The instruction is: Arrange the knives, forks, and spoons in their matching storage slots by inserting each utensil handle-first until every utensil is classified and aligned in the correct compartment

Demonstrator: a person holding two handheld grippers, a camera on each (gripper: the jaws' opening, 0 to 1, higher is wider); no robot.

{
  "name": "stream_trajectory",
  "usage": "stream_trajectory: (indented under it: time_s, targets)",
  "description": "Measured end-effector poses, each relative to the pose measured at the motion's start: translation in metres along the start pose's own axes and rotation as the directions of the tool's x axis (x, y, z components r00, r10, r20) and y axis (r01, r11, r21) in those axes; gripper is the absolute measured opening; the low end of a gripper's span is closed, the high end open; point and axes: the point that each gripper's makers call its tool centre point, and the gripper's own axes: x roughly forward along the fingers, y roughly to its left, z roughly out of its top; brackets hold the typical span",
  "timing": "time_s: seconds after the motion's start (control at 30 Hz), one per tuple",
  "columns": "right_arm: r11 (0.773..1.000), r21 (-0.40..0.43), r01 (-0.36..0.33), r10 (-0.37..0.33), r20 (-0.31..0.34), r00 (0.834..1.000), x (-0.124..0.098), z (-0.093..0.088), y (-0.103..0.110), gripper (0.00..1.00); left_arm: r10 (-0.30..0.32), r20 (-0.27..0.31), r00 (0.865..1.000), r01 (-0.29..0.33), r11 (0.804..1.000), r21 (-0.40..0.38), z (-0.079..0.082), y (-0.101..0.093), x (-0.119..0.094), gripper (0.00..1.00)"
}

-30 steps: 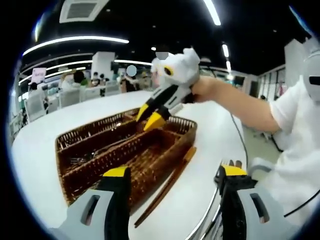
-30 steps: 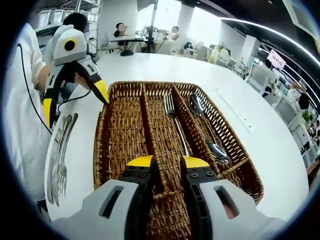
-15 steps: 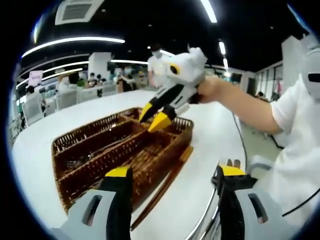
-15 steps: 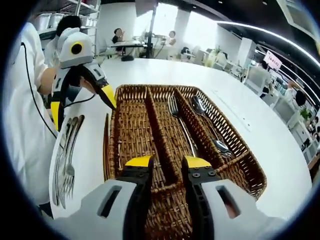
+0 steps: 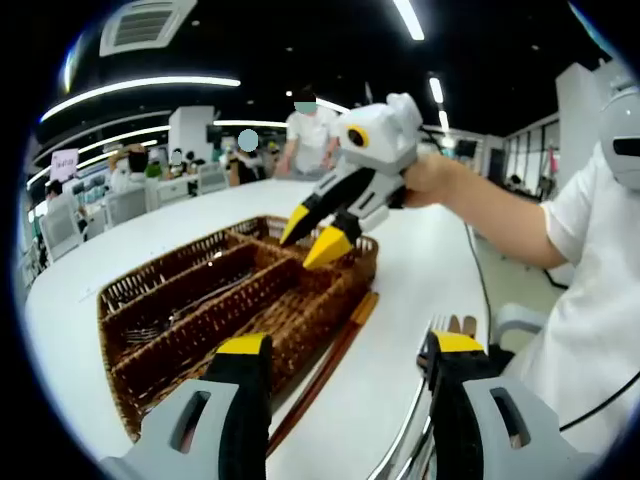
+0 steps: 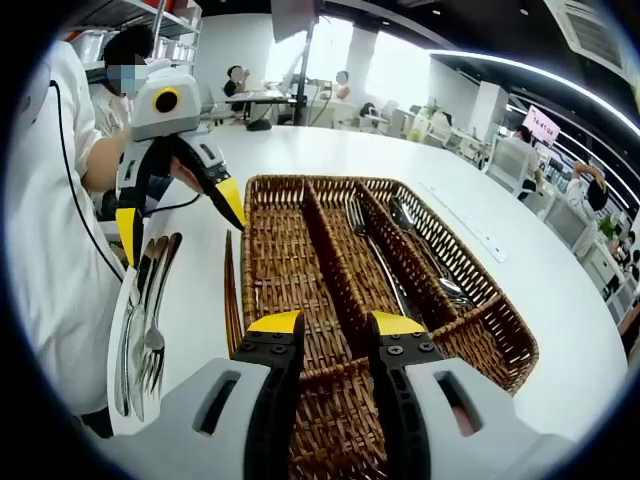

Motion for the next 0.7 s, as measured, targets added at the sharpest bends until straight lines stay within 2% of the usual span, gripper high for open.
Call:
stream_trajectory:
  time_s: [0.7]
  targets:
    - [1.0, 0.026, 0.003, -0.004, 0.063, 0.998, -0.014, -0.002, 0.021, 0.29, -0.032, -0.057, 0.998, 0.036, 0.997, 0.072, -0.006, -0.012, 0.007, 0.48]
